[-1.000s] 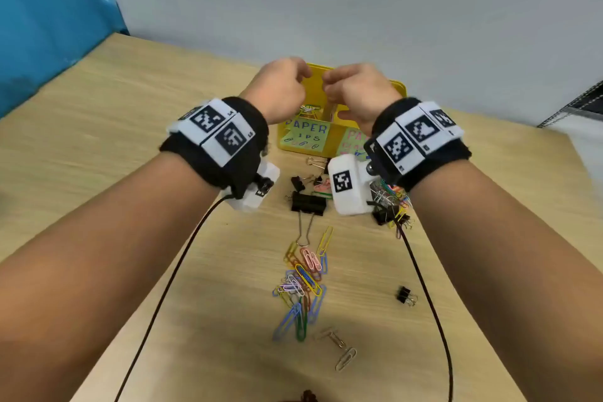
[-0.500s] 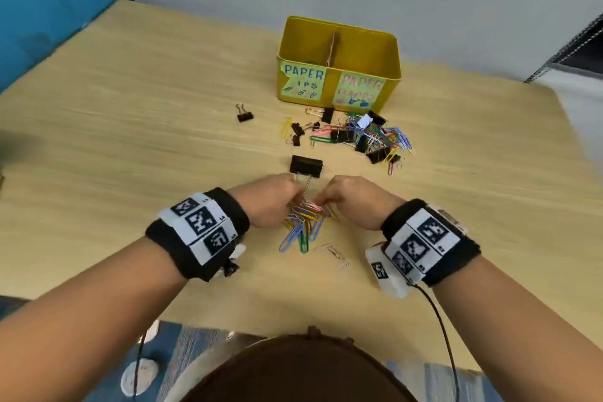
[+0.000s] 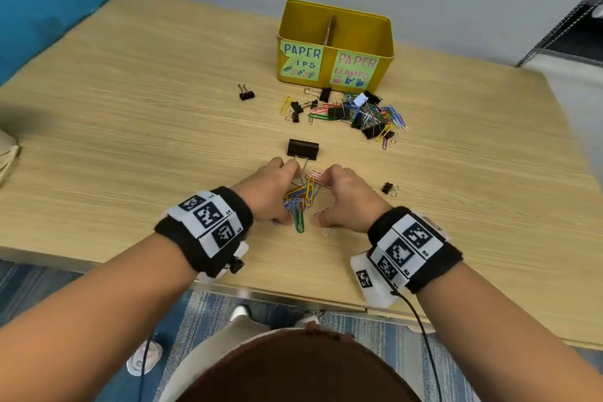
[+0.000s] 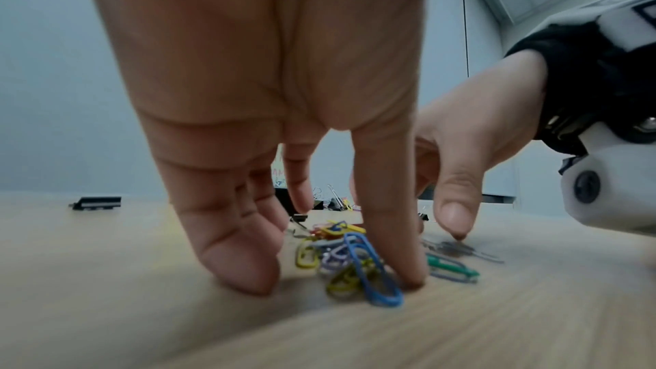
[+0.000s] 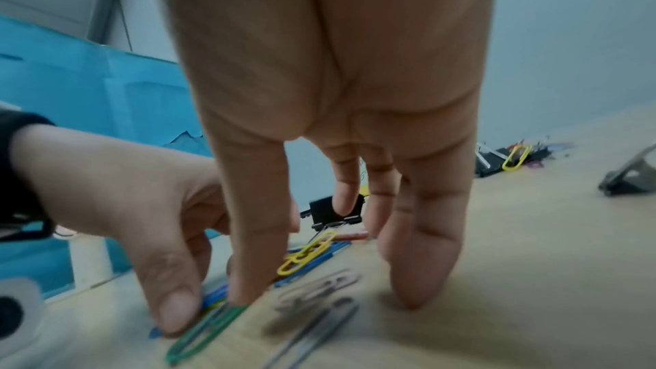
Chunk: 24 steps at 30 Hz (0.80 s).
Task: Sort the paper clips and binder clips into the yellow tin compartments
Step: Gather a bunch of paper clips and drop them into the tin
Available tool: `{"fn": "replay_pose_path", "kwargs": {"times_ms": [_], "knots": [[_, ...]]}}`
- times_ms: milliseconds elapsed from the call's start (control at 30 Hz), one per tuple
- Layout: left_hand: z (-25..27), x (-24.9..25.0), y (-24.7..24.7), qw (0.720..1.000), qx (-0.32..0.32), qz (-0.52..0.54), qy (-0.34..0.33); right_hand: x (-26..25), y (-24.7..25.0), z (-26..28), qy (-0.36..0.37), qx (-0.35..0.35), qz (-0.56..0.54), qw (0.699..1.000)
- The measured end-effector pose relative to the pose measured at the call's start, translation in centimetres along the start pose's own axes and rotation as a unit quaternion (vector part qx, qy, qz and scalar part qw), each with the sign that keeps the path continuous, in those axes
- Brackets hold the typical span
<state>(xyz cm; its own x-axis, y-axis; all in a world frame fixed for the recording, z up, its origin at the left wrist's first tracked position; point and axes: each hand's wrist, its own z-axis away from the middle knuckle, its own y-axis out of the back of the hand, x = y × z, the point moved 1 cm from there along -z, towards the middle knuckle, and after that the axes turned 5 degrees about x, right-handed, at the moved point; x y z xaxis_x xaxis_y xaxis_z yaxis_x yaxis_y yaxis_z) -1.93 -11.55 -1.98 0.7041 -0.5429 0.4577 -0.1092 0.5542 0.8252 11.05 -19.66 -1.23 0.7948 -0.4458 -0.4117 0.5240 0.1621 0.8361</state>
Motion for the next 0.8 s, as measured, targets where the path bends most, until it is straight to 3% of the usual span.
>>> {"fn": "replay_pose_path", "kwargs": {"times_ms": [133,333,533,667,733,800], "knots": [[0.1,0.2,0.2,1.000,0.001,-0.004,0.027,0.0,-0.4,-0.2,-0.016,0.010,0.042,0.999],[-1.3,1.0,-0.1,0.999,0.044,0.004,0.015,-1.1,-0.8,-2.2,0.036,0.024,0.031,0.999],[-2.8,0.9,1.2,0.992,0.125,0.018,0.014,-1.3,0.1,-4.1,0.026,0.104,0.009,0.994],[-2.9,-0.6,1.8,0.992,0.109,0.052,0.036,0.0,0.5,-4.8,-0.012,0.053,-0.080,0.995],[-3.2,-1.7,2.1,0.985,0.089,0.133,0.062,0.9,1.0,-5.1,-0.051,0.011,-0.174,0.983],[-3.5,-2.4,2.6,0.960,0.066,0.257,0.087,1.6,2.1,-5.5,-0.064,-0.006,-0.254,0.965]]}}
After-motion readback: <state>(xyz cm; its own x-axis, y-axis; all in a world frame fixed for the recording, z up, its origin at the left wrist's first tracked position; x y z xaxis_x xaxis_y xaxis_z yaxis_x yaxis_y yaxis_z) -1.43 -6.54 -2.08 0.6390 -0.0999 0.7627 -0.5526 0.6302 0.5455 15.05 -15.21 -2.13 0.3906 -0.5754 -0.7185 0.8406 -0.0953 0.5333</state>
